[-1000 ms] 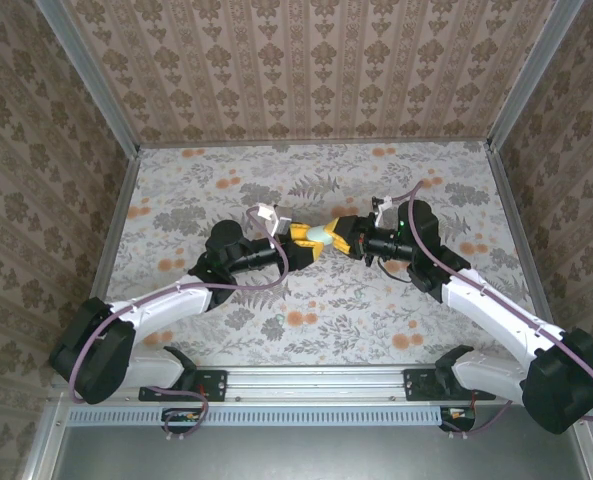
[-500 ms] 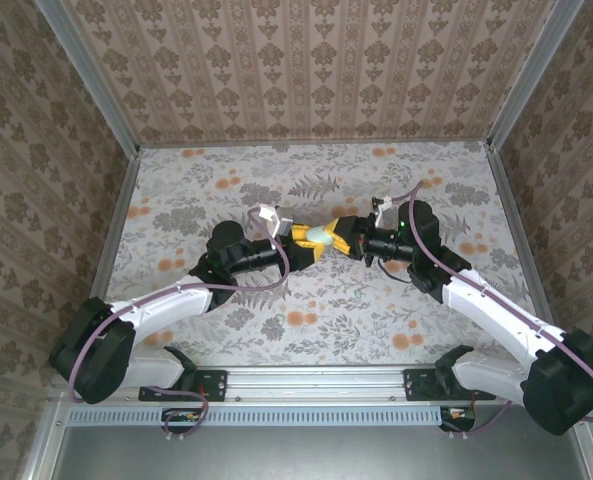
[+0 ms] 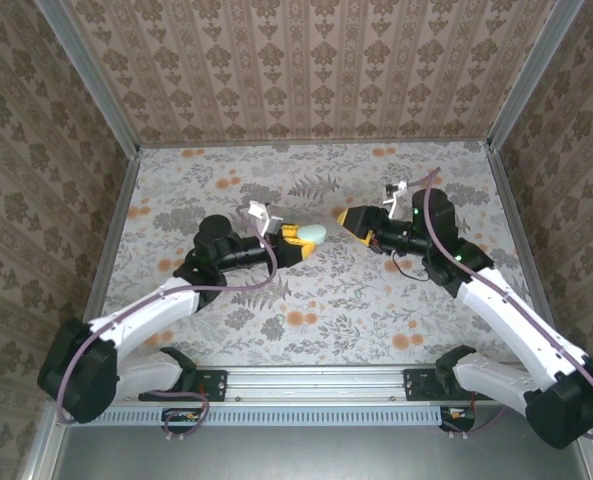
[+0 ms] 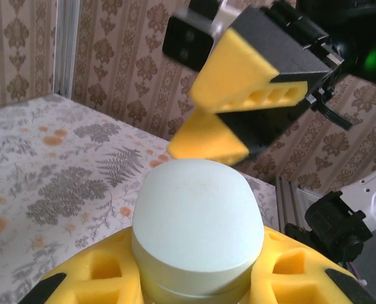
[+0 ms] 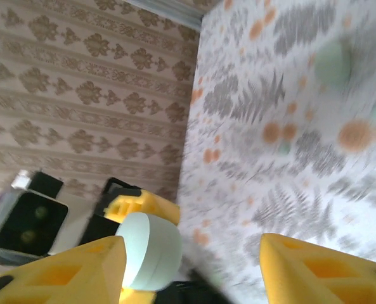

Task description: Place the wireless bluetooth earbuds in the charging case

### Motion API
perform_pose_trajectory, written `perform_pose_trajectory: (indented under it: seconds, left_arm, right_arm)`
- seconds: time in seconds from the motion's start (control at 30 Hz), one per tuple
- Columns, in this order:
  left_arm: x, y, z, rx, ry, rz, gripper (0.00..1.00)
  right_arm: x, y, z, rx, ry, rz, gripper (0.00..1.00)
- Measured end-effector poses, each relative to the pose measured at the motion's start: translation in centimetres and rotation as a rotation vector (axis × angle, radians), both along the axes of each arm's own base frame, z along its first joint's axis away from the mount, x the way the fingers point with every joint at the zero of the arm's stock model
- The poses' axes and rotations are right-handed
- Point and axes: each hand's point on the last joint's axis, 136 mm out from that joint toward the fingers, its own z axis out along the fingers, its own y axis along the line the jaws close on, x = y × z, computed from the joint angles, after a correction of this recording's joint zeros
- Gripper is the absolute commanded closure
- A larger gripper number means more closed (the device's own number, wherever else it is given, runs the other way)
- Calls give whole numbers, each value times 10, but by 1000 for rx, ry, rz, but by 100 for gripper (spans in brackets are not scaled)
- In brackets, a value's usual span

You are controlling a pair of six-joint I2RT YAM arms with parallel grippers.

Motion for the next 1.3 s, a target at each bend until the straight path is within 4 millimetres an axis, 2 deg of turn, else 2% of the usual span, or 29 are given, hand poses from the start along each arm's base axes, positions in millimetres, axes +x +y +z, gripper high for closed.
perform_pose_trajectory:
  seconds: [0.1, 0.17, 0.37, 0.77, 1.0, 1.3]
  left_arm:
    - [-10, 11, 18, 14, -48, -29, 100]
    - [-19, 15, 26, 25, -69, -58, 100]
    - [-39, 21, 26, 70, -43, -156, 100]
    - [-54, 22, 21, 87, 5, -242, 100]
    - [-54, 22, 22, 85, 5, -247, 100]
    - [-50, 21, 23, 89, 2, -224, 100]
  right_arm:
    - [-13, -4, 36, -134, -245, 69, 38]
    - [-26, 0, 46, -200, -373, 138, 35]
    - [-60, 25, 33, -329, -567, 385, 28]
    - [-70, 57, 2, -358, -574, 576, 27]
    - [-66, 63, 8, -351, -585, 579, 27]
    - [-56, 60, 10, -406, -558, 532, 28]
